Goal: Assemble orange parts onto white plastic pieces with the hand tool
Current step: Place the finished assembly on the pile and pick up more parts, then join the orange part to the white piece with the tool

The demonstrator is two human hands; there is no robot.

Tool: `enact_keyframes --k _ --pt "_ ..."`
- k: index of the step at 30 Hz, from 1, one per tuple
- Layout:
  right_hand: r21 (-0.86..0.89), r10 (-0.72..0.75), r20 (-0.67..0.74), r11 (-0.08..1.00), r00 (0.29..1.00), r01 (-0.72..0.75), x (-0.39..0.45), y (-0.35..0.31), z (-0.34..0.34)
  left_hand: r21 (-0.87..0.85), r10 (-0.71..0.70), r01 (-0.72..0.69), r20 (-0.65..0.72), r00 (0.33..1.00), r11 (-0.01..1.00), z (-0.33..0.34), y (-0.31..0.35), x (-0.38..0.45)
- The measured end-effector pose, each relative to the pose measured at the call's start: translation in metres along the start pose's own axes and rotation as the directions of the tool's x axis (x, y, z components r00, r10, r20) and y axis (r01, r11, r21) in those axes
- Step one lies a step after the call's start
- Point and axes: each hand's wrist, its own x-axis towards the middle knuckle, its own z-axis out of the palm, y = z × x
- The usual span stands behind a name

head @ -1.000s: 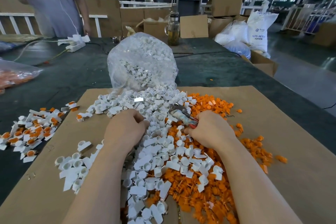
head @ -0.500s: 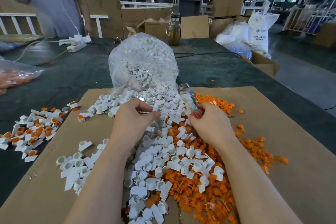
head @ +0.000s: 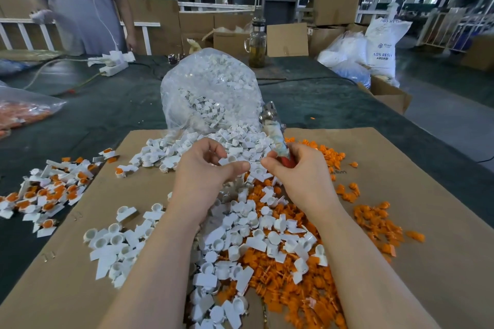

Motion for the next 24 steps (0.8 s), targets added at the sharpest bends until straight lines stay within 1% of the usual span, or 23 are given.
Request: enact_keyframes --k 4,6,11,15,19,24 --pt "0.029 -0.054 0.063 0.998 0.997 0.052 -0.002 -0.002 0.000 -0.038 0.001 -0.001 -0.006 1.000 0.999 0.003 0.001 -0.001" --pt "0.052 -0.088 0.068 0.995 0.994 0.085 -0.003 -0.004 0.001 -0.080 -0.002 0.002 0.004 1.000 0.997 0.004 0.002 -0.002" --pt "0.058 -0.139 0.003 0.989 0.990 0.139 -0.004 -0.007 0.003 -0.212 -0.048 0.048 0.006 0.999 0.976 0.009 0.005 -0.003" --pt "0.045 -0.150 -0.050 0.987 0.987 0.153 -0.004 -0.007 0.005 -0.273 -0.069 0.076 0.036 0.997 0.959 0.013 0.010 -0.007" --pt "0.036 -0.153 -0.074 0.987 0.986 0.156 -0.004 -0.006 0.007 -0.329 -0.081 0.105 0.086 0.993 0.938 0.015 0.012 -0.010" --pt "0.019 -0.175 -0.095 0.984 0.980 0.178 -0.006 -0.006 0.008 -0.381 -0.071 0.104 0.100 0.992 0.919 0.014 0.014 -0.011"
